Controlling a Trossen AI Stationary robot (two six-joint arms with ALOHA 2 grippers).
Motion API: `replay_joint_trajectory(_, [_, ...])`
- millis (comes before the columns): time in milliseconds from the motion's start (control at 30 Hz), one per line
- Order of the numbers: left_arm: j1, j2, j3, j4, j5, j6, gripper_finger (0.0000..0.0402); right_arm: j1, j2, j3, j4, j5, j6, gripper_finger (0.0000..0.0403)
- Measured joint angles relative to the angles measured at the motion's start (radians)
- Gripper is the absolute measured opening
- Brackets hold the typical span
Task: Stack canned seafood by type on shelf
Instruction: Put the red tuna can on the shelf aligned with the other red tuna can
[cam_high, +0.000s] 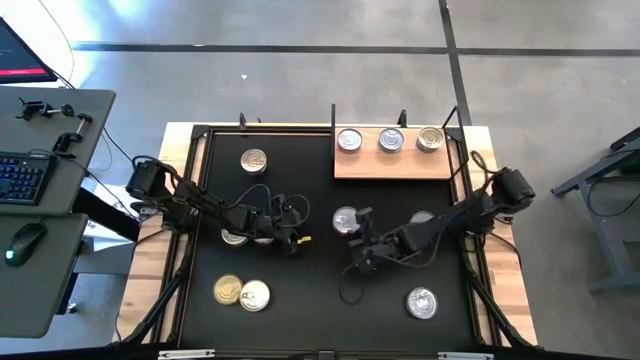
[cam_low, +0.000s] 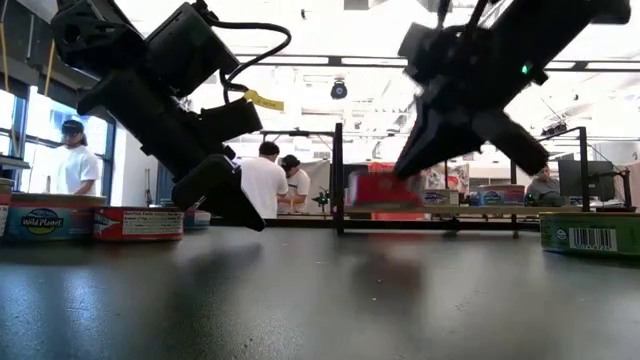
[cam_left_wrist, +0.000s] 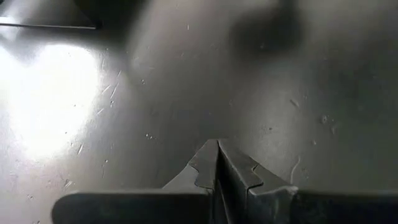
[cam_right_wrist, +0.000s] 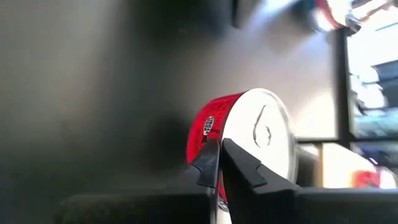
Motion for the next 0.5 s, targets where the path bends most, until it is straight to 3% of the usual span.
replay_joint_trajectory(133, [0.000, 0.000, 0.000, 0.003, 0.000, 0.000, 0.0003, -0.031, -0.059, 0.000, -0.040, 0.088, 0.002, 0.0000])
replay_joint_trajectory(300, [0.000, 0.000, 0.000, 0.012, 0.000, 0.000, 0.0003, -0.169, -0.120, 0.000, -0.040, 0.100, -0.091, 0.0000])
replay_joint_trajectory(500, [0.000, 0.000, 0.000, 0.015, 0.000, 0.000, 0.0003, -0.403, -0.108, 0.000, -0.010, -0.075, -0.193, 0.0000])
